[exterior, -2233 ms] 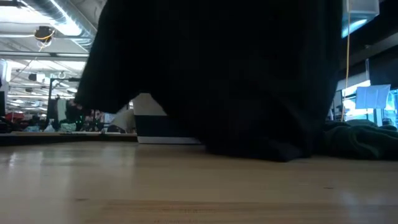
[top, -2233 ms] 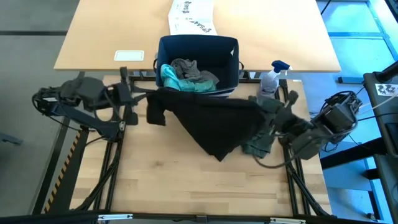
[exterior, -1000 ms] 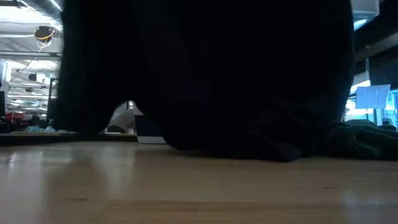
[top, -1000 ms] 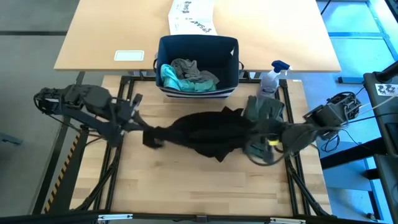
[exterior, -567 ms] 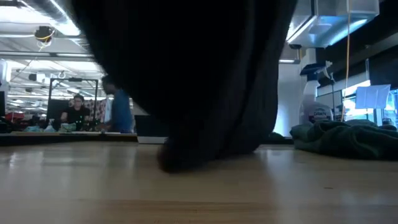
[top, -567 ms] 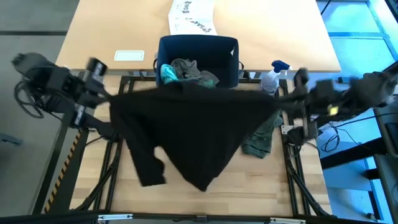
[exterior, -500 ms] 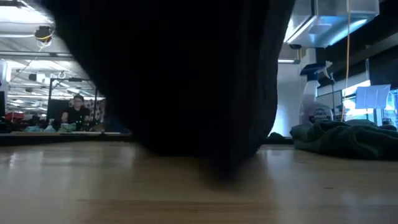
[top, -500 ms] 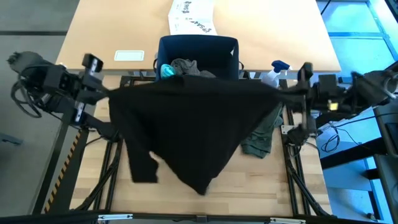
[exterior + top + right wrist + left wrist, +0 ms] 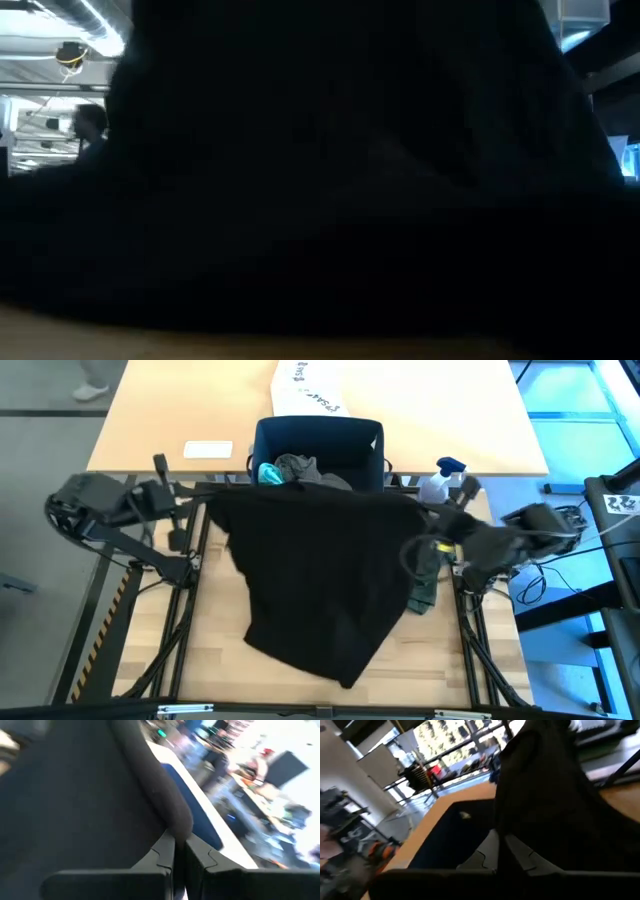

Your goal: Fold Laundry from Bin

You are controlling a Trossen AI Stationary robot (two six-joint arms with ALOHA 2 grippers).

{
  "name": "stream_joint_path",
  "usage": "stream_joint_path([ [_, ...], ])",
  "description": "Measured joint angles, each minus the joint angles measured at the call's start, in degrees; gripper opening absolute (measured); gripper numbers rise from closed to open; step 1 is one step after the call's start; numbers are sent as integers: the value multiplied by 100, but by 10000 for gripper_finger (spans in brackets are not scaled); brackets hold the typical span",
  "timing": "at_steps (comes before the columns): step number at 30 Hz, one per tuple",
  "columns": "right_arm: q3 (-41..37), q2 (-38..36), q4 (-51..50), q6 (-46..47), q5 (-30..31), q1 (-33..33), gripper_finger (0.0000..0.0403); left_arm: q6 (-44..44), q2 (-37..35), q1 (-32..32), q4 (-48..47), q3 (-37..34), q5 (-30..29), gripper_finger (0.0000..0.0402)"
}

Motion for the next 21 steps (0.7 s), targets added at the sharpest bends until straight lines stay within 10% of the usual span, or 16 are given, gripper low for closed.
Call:
stream_joint_path([
  [6,-655,34,169,-407,562,-1021,21,110,20,77,-5,-628,-1105,2],
  [11,-745,52,203,-267,297,-1054,21,-384,47,121,-118,-936,-596,2],
  [14,-650,52,210,-22,-613,-720,21,-1001,33,127,-200,-937,358,2],
  [21,-202,48,1231,985,-3673,562,21,-2128,96,-75,712,-940,4597,2],
])
